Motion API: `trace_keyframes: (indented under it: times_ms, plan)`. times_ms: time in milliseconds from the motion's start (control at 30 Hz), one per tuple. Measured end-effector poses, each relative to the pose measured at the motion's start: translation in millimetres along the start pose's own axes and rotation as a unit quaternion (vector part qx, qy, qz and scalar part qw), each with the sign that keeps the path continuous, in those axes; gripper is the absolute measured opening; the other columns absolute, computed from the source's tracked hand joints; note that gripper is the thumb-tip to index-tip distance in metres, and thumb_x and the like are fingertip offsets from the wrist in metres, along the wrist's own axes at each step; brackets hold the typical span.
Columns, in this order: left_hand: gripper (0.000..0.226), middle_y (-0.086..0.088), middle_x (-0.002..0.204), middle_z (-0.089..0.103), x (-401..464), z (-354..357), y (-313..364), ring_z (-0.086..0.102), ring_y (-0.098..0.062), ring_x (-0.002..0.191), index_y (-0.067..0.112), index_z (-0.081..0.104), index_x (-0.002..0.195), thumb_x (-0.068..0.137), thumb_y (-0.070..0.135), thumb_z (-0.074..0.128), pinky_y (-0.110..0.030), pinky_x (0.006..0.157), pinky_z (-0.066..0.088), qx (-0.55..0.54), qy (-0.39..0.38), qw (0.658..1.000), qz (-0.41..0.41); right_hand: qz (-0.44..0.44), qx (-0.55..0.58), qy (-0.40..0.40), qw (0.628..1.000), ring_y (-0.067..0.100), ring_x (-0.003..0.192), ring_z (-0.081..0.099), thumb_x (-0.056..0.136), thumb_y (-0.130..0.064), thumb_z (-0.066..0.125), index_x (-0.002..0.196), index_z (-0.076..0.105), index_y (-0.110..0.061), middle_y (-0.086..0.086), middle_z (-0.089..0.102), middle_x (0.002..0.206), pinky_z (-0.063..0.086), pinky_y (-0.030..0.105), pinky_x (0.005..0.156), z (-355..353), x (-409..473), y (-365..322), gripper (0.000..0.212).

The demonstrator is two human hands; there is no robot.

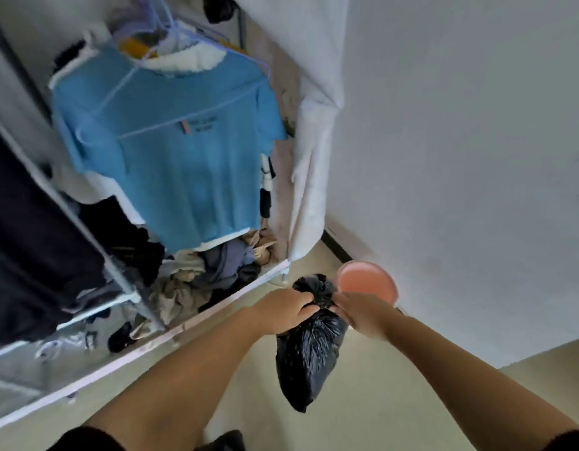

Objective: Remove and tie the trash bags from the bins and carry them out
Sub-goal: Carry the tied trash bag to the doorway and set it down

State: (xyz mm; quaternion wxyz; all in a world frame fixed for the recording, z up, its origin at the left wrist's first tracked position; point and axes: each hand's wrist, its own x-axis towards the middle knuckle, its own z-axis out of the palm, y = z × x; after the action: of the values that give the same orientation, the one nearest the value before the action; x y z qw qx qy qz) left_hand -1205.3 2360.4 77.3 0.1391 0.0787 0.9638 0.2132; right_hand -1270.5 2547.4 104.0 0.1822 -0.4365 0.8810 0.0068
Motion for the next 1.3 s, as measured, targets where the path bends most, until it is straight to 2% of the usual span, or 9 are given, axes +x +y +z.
trace_keyframes:
  times_ms: [167, 267, 367, 467, 567, 733, 900, 1200, 1300]
  plan:
    - [0.034, -0.02, 0.103, 0.062, -95.2, 13.6, -34.1, 0.057, -0.035, 0.096, 0.008, 0.053, 0.097, 0.1, 0.038, 0.036, -0.037, 0.073, 0.039, -0.036, 0.044, 0.99, -0.131, -0.137, -0.046, 0.012, 0.989, 0.031, 0.095, 0.06, 0.101, -0.04, 0.027, 0.118, 0.046, -0.009, 0.012, 0.062, 0.103, 0.045, 0.037, 0.079, 15.5, 32.7, -73.6, 0.04]
    - [0.031, -0.017, 0.102, 0.061, -169.6, 26.7, -58.6, 0.057, -0.034, 0.094, 0.013, 0.051, 0.093, 0.1, 0.039, 0.036, -0.034, 0.068, 0.035, -0.06, 0.068, 0.975, -0.203, -0.21, -0.048, -0.007, 0.976, 0.031, 0.101, 0.058, 0.101, -0.04, 0.028, 0.123, 0.045, -0.009, 0.012, 0.061, 0.111, 0.043, 0.038, 0.083, 29.9, 50.6, -140.2, 0.042]
    - [0.028, -0.017, 0.098, 0.061, -259.6, 46.9, -80.2, 0.057, -0.034, 0.09, 0.017, 0.047, 0.087, 0.1, 0.039, 0.036, -0.036, 0.069, 0.038, -0.092, 0.093, 0.952, -0.275, -0.294, -0.075, -0.023, 0.953, 0.032, 0.102, 0.058, 0.101, -0.04, 0.029, 0.123, 0.045, -0.008, 0.013, 0.06, 0.111, 0.044, 0.04, 0.085, 46.8, 58.7, -224.5, 0.041]
    - [0.035, -0.02, 0.098, 0.062, -360.3, 71.4, -92.9, 0.058, -0.035, 0.09, 0.007, 0.052, 0.096, 0.1, 0.037, 0.035, -0.037, 0.071, 0.04, -0.107, 0.116, 0.925, -0.344, -0.37, -0.103, -0.049, 0.922, 0.029, 0.101, 0.057, 0.1, -0.04, 0.032, 0.116, 0.048, -0.01, 0.011, 0.059, 0.112, 0.045, 0.039, 0.083, 71.2, 57.8, -318.3, 0.038]
    - [0.036, -0.02, 0.103, 0.063, -467.0, 95.7, -100.0, 0.058, -0.034, 0.095, 0.006, 0.052, 0.103, 0.101, 0.037, 0.034, -0.037, 0.075, 0.041, -0.109, 0.13, 0.898, -0.406, -0.444, -0.134, -0.062, 0.884, 0.026, 0.096, 0.057, 0.099, -0.039, 0.035, 0.107, 0.048, -0.011, 0.008, 0.058, 0.106, 0.042, 0.036, 0.073, 97.4, 45.0, -421.8, 0.032]
    - [0.036, -0.017, 0.104, 0.064, -632.8, 135.7, -103.3, 0.059, -0.034, 0.096, 0.008, 0.053, 0.109, 0.101, 0.038, 0.033, -0.036, 0.075, 0.041, -0.137, 0.156, 0.835, -0.509, -0.551, -0.141, -0.081, 0.818, 0.027, 0.082, 0.057, 0.098, -0.035, 0.038, 0.096, 0.046, -0.011, 0.008, 0.057, 0.092, 0.042, 0.037, 0.068, 134.8, 8.5, -588.6, 0.025]
    - [0.034, -0.015, 0.105, 0.064, -760.9, 165.4, -102.3, 0.059, -0.033, 0.095, 0.008, 0.054, 0.11, 0.099, 0.036, 0.038, -0.033, 0.072, 0.038, -0.161, 0.187, 0.762, -0.599, -0.625, -0.154, -0.106, 0.758, 0.03, 0.081, 0.058, 0.097, -0.032, 0.041, 0.095, 0.047, -0.01, 0.01, 0.058, 0.092, 0.043, 0.037, 0.067, 167.9, -19.4, -729.3, 0.023]
    - [0.032, -0.012, 0.102, 0.065, -914.4, 192.5, -163.5, 0.057, -0.026, 0.084, 0.01, 0.055, 0.108, 0.101, 0.035, 0.035, -0.03, 0.069, 0.038, -0.217, 0.258, 0.618, -0.71, -0.703, -0.178, -0.163, 0.669, 0.03, 0.082, 0.056, 0.101, -0.032, 0.034, 0.101, 0.049, -0.007, 0.012, 0.058, 0.097, 0.041, 0.037, 0.069, 206.7, -10.2, -945.6, 0.029]
    - [0.028, -0.008, 0.093, 0.061, -953.8, 181.8, -199.9, 0.049, -0.022, 0.077, 0.012, 0.051, 0.095, 0.101, 0.033, 0.034, -0.03, 0.069, 0.037, -0.242, 0.278, 0.575, -0.73, -0.729, -0.194, -0.166, 0.636, 0.03, 0.086, 0.057, 0.101, -0.032, 0.034, 0.104, 0.049, -0.007, 0.011, 0.059, 0.099, 0.037, 0.033, 0.068, 210.3, 12.7, -1013.3, 0.03]
